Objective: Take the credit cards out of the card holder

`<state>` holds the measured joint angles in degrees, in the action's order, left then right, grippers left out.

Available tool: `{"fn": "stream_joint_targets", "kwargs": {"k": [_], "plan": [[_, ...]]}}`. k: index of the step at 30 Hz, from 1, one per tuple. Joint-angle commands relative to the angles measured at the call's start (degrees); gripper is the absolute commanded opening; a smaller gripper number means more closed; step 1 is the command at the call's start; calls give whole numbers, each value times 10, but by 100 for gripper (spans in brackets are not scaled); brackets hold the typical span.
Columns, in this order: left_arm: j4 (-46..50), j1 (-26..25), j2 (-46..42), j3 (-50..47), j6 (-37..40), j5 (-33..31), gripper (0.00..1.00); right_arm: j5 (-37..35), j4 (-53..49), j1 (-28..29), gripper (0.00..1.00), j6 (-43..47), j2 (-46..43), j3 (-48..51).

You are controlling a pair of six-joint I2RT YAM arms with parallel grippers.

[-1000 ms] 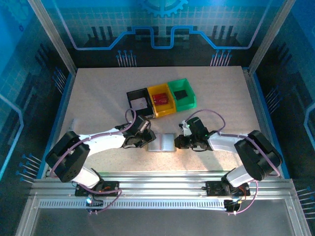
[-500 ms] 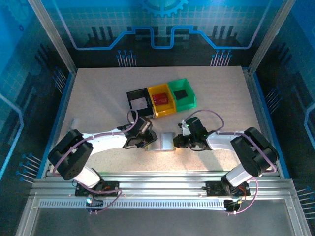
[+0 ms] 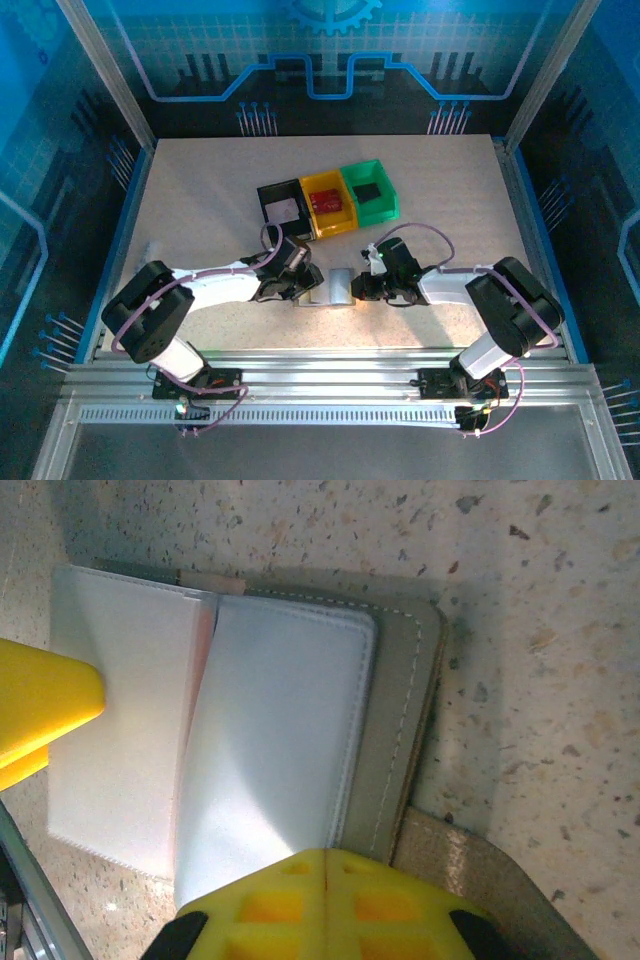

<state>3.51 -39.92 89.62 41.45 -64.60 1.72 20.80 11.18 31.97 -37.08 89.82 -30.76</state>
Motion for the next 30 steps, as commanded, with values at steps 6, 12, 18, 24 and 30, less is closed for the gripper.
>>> {"fn": "stream_joint_targets", "kwargs": {"k": [6, 12, 18, 24, 30], "plan": [[-39, -10, 1, 34, -22, 43, 44, 7, 4, 9, 0, -6, 19, 5], [-39, -22, 11, 70, -28, 49, 44, 19, 19, 8, 0, -10, 28, 7], [-44, -33, 25, 87, -32, 60, 44, 24, 36, 8, 0, -17, 25, 13], [-6, -32, -5, 89, -14, 29, 45, 22, 25, -11, 0, -25, -25, 29], [18, -1, -32, 38, 16, 19, 46, -10, -59, -15, 0, 10, -77, 5]]}}
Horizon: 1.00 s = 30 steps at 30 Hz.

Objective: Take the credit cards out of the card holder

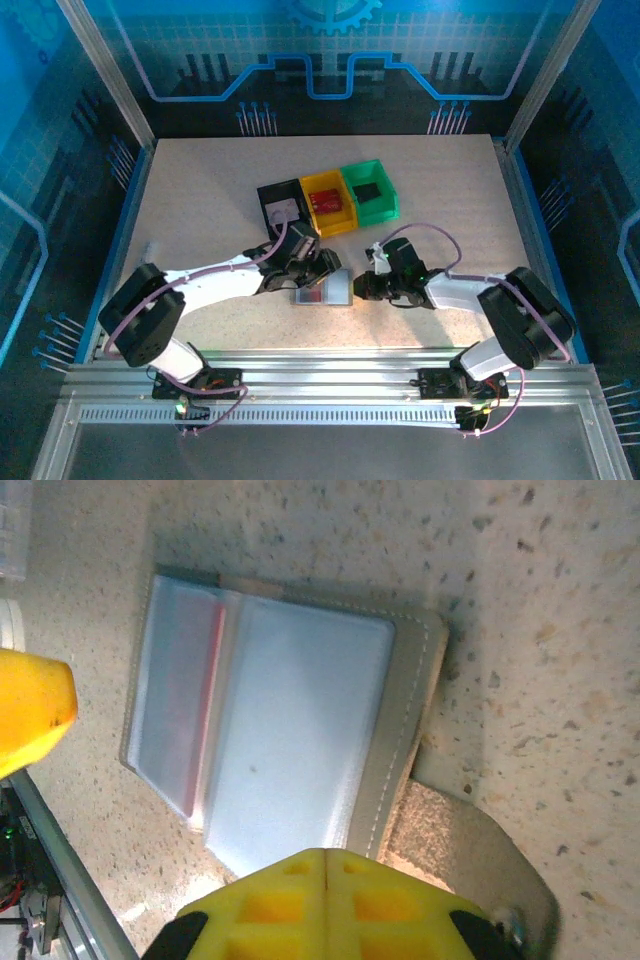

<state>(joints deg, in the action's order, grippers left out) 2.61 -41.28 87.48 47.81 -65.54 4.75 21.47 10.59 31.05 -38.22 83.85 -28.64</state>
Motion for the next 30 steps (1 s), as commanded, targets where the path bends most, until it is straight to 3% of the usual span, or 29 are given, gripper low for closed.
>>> {"fn": "stream_joint_targets", "kwargs": {"k": [1, 14, 30], "plan": [[27, 15, -10, -32, 30, -14, 46, -14, -59, -6, 0, 24, -18, -21], [31, 48, -19, -70, 108, -29, 46, 6, -30, 25, 0, 17, 47, -54], [-2, 52, -12, -101, 108, -11, 46, 1, 8, 28, 0, 5, 101, -53]]}}
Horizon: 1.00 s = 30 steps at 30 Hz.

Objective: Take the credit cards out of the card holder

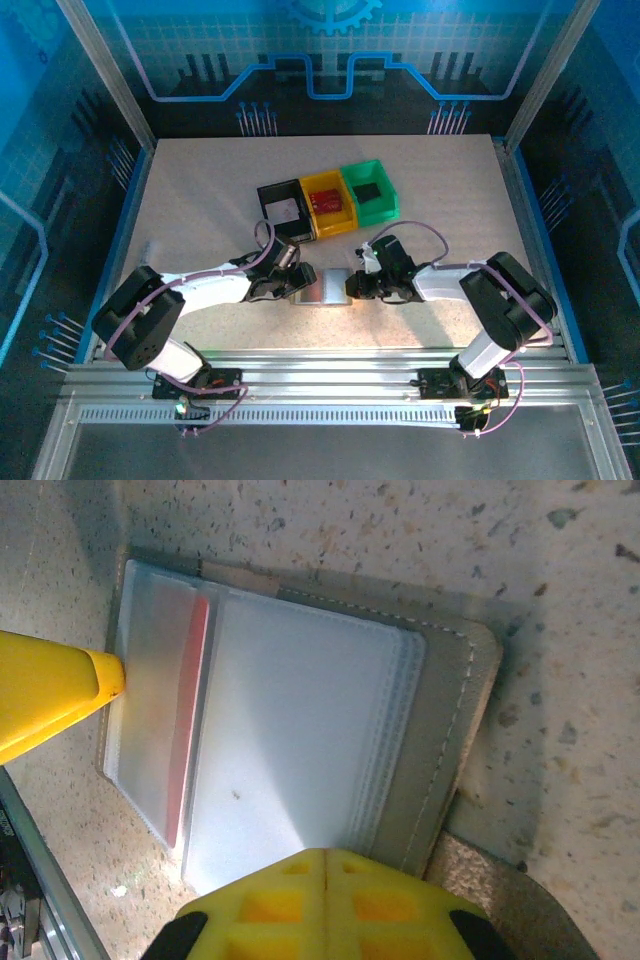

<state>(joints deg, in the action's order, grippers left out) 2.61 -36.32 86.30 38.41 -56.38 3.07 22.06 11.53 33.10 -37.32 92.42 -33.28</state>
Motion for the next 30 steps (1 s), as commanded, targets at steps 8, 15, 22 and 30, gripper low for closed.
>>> {"fn": "stream_joint_targets", "kwargs": {"k": [8, 15, 22, 30], "plan": [[35, 2, -19, 0, 49, -17, 46, -4, 6, 7, 0, -5, 21, 2], [50, 2, -39, -2, 58, -31, 47, -6, 3, 7, 0, -3, 17, 3], [37, -1, -23, 0, 51, -20, 47, -3, 8, 7, 0, -6, 19, 5], [33, -6, -12, -4, 51, -16, 47, -1, 9, 7, 0, -6, 20, 5]]}}
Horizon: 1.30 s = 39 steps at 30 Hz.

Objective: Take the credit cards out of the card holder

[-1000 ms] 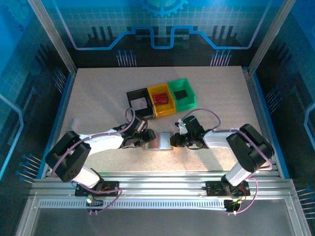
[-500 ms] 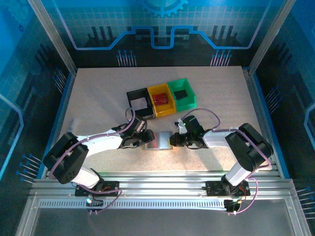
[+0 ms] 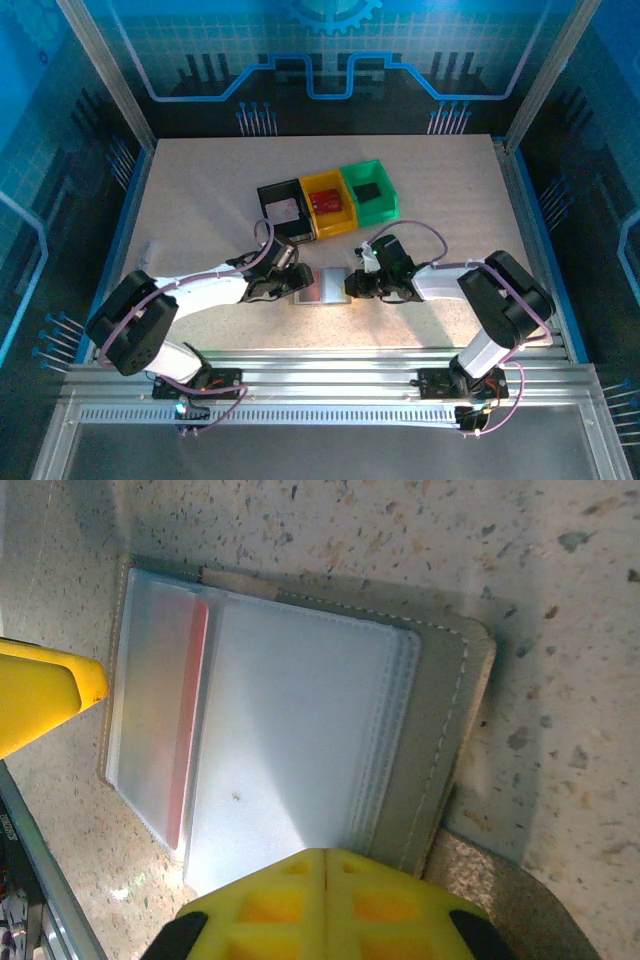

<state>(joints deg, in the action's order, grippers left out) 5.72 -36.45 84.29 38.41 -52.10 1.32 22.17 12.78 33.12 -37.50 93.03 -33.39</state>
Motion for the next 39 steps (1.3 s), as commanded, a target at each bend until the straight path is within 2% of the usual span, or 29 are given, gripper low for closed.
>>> {"fn": "stream_joint_targets", "kwargs": {"k": [1, 39], "plan": [[2, -6, 10, -3, 9, 1, 47, -2, -3, 7, 0, -5, 15, 6], [-20, -34, 32, 23, -8, 6, 46, 11, 23, 9, 0, -16, 31, 16]]}}
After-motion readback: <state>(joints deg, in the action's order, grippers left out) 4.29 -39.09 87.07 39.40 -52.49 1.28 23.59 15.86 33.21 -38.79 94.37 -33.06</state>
